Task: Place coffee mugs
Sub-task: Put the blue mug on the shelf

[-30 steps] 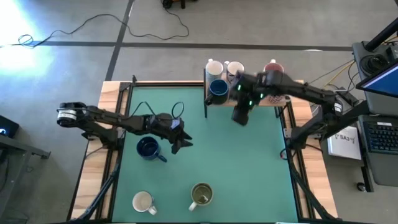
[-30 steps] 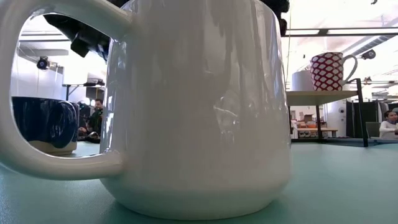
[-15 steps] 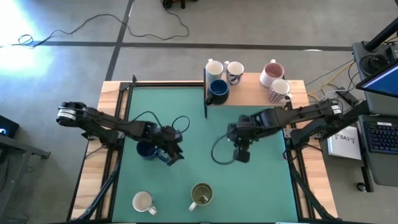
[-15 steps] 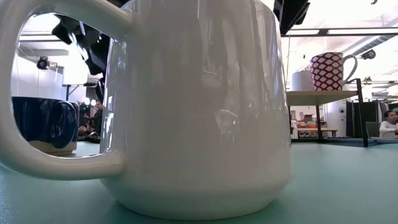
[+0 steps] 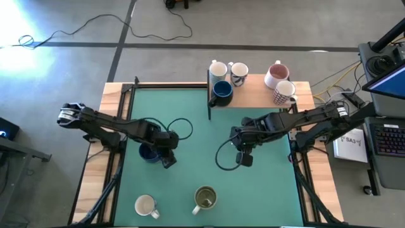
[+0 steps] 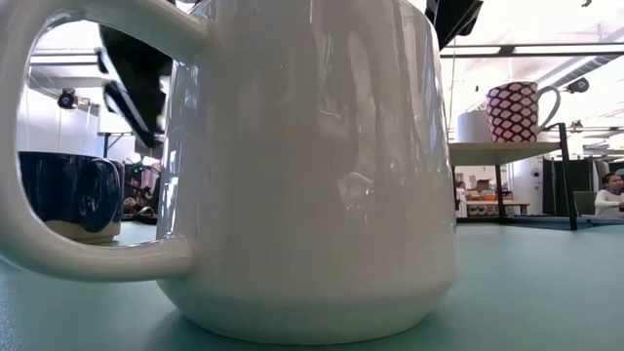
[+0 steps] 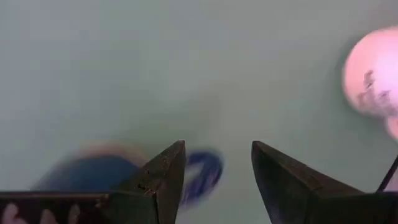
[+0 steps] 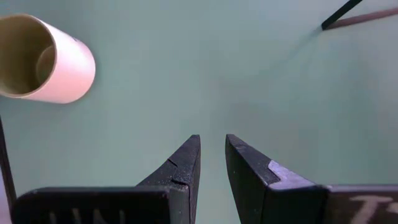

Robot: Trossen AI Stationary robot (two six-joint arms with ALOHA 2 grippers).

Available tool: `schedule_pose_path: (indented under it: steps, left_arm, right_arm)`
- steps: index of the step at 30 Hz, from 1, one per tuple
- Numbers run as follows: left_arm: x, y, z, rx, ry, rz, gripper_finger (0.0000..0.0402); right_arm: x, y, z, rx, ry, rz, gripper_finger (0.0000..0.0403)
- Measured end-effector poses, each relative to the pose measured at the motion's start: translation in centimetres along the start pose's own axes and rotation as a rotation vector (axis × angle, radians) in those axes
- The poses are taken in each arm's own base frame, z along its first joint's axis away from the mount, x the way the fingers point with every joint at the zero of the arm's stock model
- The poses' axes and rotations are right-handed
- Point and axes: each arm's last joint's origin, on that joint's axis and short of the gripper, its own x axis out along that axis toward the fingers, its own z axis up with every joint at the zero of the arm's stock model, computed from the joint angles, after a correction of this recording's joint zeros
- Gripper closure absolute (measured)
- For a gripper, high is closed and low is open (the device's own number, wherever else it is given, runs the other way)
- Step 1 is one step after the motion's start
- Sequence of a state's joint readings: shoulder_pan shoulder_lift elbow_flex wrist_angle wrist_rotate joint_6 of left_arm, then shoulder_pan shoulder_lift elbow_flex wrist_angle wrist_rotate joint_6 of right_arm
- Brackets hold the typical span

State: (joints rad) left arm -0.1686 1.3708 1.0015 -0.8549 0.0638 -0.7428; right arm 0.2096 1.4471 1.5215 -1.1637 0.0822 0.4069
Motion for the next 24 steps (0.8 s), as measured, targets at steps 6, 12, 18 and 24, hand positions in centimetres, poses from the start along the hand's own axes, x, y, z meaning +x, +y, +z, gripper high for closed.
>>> schedule_pose_path:
  steps: [6, 12, 18, 24]
  left_arm:
    - [-1.9, 0.1, -1.6, -0.19, 0.091, 0.198, 0.0233]
    - [-1.5, 0.3, -2.4, -0.312, 0.104, 0.255, 0.0233]
    - [-1.1, 0.6, -2.4, -0.364, 0.039, 0.295, 0.0233]
    - [0.8, 1.3, -2.7, -0.4, 0.006, 0.29, 0.0233]
  right_arm:
    - [0.4, 0.0, 0.0, -0.023, 0.01, -0.004, 0.0339]
    - [0.9, 0.0, -0.2, -0.093, 0.03, -0.013, 0.0339]
    - [1.6, -0.3, -0.6, -0.129, 0.049, -0.044, 0.0339]
    - [2.3, -0.4, -1.1, -0.137, 0.08, -0.055, 0.0339]
